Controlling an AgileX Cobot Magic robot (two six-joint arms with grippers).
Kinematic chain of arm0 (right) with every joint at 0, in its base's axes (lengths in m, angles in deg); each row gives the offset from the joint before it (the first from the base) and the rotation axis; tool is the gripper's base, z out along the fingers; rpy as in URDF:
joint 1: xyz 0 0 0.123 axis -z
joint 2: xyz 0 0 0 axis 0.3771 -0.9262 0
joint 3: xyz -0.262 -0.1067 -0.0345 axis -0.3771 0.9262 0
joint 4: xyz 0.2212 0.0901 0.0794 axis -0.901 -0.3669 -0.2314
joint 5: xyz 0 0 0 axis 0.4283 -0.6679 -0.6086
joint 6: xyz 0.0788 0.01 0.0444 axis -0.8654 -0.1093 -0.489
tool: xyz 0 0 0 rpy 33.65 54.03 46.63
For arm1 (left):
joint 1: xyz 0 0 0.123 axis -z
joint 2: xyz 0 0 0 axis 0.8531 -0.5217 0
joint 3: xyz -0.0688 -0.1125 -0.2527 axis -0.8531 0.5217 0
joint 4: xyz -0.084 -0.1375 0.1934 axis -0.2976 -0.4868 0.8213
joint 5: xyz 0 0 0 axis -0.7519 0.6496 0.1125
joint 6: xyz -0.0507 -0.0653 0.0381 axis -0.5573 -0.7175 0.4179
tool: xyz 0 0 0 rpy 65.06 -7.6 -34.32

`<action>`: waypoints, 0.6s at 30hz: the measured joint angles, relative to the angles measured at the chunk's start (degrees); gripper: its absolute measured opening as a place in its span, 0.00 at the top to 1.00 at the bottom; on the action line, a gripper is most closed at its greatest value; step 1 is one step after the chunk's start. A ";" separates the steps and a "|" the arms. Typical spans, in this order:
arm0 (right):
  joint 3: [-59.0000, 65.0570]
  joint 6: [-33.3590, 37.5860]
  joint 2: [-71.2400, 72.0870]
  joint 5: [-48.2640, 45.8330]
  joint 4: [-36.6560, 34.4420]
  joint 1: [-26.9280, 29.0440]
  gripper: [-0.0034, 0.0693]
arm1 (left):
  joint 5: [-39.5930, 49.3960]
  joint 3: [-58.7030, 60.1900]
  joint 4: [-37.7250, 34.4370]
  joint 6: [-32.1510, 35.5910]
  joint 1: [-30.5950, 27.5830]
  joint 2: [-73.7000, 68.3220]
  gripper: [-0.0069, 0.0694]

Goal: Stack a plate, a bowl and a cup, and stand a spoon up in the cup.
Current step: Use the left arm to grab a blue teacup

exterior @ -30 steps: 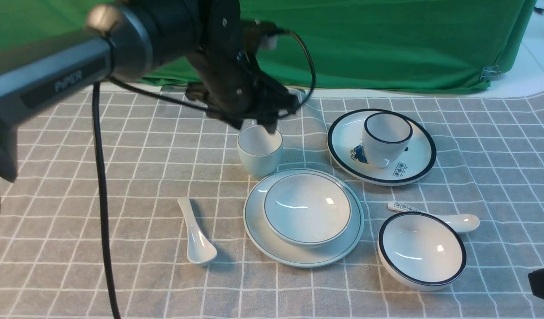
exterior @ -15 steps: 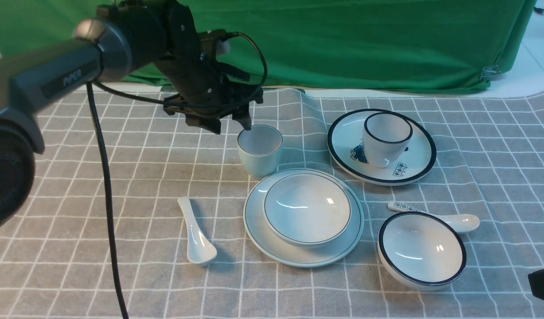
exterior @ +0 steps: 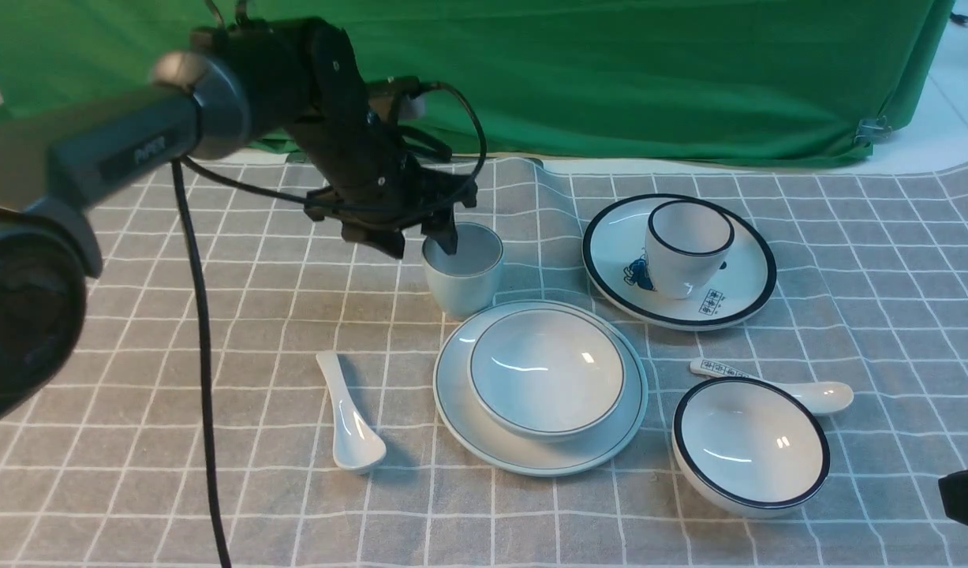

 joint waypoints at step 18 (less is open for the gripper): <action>0.00 0.00 0.00 0.21 0.00 0.00 0.90 | 6.92 -4.11 0.23 3.83 0.40 9.14 0.86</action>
